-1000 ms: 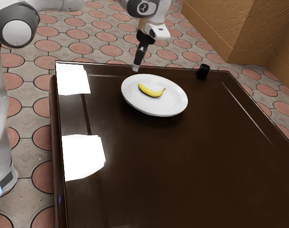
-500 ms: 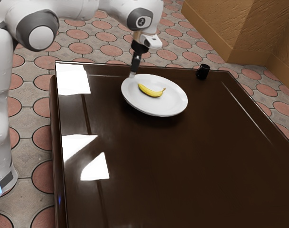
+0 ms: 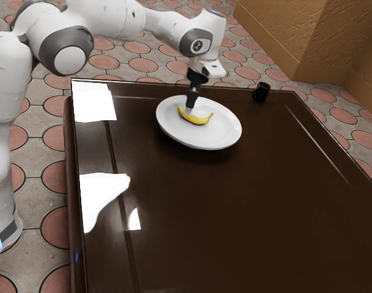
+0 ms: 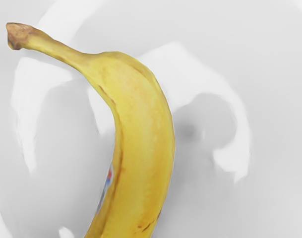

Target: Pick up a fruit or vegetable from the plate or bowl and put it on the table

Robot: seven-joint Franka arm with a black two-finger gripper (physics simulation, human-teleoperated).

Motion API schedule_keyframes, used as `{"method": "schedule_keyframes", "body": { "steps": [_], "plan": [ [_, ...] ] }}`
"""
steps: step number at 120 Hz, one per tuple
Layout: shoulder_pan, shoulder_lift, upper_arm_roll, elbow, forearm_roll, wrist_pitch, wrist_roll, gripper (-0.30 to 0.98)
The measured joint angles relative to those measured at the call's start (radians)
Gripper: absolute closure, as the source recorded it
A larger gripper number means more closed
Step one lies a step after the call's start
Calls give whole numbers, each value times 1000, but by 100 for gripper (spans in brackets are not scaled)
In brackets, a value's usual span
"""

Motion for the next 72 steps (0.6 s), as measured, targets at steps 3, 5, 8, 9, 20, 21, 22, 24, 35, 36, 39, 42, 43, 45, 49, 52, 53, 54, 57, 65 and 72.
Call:
{"method": "schedule_keyframes", "body": {
  "steps": [3, 5, 8, 9, 20, 21, 22, 24, 35, 36, 39, 42, 43, 45, 49, 52, 53, 54, 57, 65, 72],
  "plan": [
    [1, 8, 0, 1, -2, 2, 1, 0],
    [1, 12, 0, 2, -3, 3, 2, 0],
    [1, 17, 0, 2, -4, 5, 3, 0],
    [2, 19, 0, 2, -4, 5, 4, 0],
    [3, 41, 1, 3, -7, 11, 8, 0],
    [3, 44, 1, 3, -7, 12, 8, 0],
    [4, 47, 0, 3, -7, 13, 9, 0],
    [4, 51, 0, 3, -8, 14, 9, 0],
    [3, 74, -1, 4, -10, 22, 13, 0],
    [3, 75, -1, 4, -10, 22, 13, 0],
    [4, 78, -1, 5, -11, 24, 14, 0],
    [4, 79, -1, 9, -11, 25, 14, 0],
    [4, 80, -1, 11, -12, 26, 15, 0],
    [4, 81, -1, 12, -12, 27, 15, 0],
    [4, 83, -1, 16, -12, 28, 16, 1],
    [4, 84, -1, 22, -12, 29, 17, 1],
    [4, 85, -1, 24, -12, 29, 17, 1],
    [3, 86, -1, 25, -12, 29, 17, 1],
    [3, 89, -2, 31, -12, 32, 18, 1],
    [1, 93, -2, 42, -14, 39, 19, 2],
    [1, 94, -3, 45, -25, 44, 20, 5]
  ]
}}
